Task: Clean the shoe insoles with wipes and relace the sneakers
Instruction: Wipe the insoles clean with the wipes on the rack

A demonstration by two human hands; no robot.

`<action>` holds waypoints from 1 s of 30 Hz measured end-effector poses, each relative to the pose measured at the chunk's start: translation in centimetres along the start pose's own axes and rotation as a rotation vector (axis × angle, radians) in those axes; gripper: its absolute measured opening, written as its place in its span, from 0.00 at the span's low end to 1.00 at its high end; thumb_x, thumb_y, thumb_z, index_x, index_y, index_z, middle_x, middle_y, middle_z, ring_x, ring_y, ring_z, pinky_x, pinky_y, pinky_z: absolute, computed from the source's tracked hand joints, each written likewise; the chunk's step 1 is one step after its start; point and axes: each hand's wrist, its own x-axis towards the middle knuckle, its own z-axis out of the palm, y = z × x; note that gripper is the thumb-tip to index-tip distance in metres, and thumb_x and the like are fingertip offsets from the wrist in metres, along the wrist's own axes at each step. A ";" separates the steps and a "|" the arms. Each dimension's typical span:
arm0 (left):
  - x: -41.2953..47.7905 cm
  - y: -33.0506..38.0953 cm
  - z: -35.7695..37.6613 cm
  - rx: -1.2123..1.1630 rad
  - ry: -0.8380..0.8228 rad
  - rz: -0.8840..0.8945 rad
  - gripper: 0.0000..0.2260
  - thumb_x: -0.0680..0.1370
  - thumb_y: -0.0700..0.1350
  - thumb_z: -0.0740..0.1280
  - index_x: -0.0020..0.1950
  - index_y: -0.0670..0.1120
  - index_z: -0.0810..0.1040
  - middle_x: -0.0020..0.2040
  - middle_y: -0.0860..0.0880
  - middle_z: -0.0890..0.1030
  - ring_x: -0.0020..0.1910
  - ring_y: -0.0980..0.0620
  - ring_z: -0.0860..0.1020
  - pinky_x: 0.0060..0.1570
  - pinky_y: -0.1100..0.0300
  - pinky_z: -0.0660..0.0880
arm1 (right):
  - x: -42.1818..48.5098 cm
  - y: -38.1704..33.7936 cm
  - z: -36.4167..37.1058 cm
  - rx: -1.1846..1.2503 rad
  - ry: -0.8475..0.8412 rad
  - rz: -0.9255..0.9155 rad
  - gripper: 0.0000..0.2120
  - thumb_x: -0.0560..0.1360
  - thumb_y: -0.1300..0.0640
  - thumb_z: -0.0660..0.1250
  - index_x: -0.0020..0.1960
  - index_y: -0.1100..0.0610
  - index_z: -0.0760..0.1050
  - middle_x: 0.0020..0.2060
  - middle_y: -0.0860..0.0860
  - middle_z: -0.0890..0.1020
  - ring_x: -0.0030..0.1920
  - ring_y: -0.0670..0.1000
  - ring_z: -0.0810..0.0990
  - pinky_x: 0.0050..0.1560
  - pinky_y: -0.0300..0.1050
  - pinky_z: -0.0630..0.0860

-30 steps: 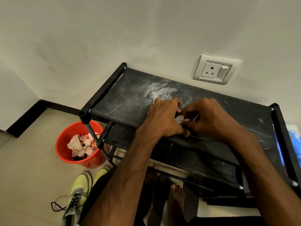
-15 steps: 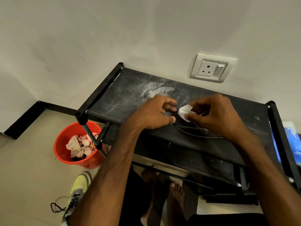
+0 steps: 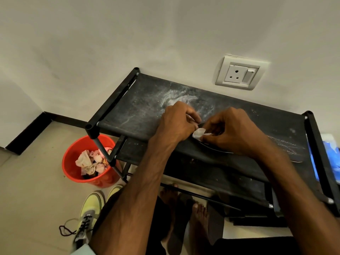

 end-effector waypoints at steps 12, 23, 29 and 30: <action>-0.1 0.7 -0.2 -0.032 0.001 -0.076 0.08 0.69 0.38 0.80 0.43 0.49 0.86 0.43 0.51 0.86 0.44 0.56 0.84 0.55 0.57 0.81 | 0.1 0.2 -0.7 -0.103 -0.054 0.063 0.05 0.70 0.54 0.80 0.45 0.51 0.87 0.39 0.44 0.86 0.37 0.38 0.82 0.37 0.29 0.78; -0.3 0.8 -0.5 -0.031 0.012 -0.078 0.08 0.68 0.37 0.80 0.42 0.49 0.86 0.39 0.53 0.85 0.42 0.57 0.84 0.52 0.59 0.82 | 0.0 0.0 -0.5 -0.087 -0.050 0.072 0.03 0.70 0.54 0.79 0.42 0.50 0.86 0.35 0.43 0.84 0.36 0.37 0.82 0.35 0.29 0.77; -0.3 1.0 -0.4 -0.013 0.018 -0.061 0.07 0.70 0.39 0.80 0.41 0.50 0.86 0.38 0.53 0.85 0.39 0.58 0.83 0.48 0.61 0.82 | 0.3 0.3 0.2 -0.140 0.113 0.082 0.03 0.71 0.52 0.78 0.44 0.48 0.87 0.35 0.42 0.84 0.33 0.40 0.81 0.39 0.43 0.83; -0.3 1.0 -0.4 -0.011 0.019 -0.058 0.06 0.70 0.40 0.80 0.41 0.50 0.86 0.38 0.53 0.85 0.38 0.59 0.83 0.46 0.62 0.82 | 0.5 0.4 0.5 -0.137 0.140 0.083 0.03 0.71 0.52 0.78 0.45 0.49 0.86 0.35 0.43 0.84 0.34 0.40 0.81 0.39 0.45 0.83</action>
